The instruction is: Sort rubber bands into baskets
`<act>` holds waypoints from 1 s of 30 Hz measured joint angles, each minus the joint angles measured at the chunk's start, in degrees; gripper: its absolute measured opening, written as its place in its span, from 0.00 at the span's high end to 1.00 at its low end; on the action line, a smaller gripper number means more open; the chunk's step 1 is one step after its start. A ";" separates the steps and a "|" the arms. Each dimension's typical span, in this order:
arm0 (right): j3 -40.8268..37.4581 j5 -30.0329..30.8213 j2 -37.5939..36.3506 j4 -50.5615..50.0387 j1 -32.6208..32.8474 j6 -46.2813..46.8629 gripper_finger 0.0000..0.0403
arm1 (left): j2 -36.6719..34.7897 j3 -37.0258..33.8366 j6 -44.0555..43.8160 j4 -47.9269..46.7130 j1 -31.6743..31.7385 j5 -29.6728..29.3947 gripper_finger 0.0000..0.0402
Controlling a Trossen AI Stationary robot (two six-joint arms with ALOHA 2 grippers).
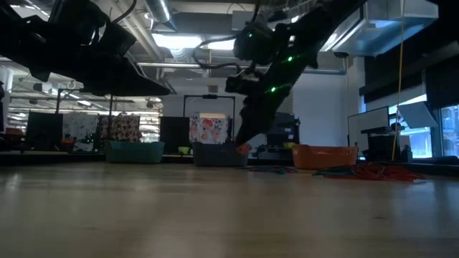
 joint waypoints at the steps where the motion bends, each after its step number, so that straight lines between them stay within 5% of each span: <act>1: -0.02 -0.03 -0.88 -1.38 -0.02 0.42 0.97 | 0.00 0.00 0.00 -0.05 0.00 0.00 0.72; 10: -9.04 2.53 -13.34 -5.59 -1.23 3.73 0.99 | 0.00 0.00 0.00 -0.10 0.00 0.01 0.72; 20: -23.21 6.18 -31.61 -5.60 -10.60 10.64 0.98 | 0.00 0.00 0.86 0.06 0.00 0.01 0.72; 30: -26.42 6.99 -34.03 -5.45 -21.60 14.48 0.97 | 0.00 0.00 0.84 0.06 0.00 0.01 0.72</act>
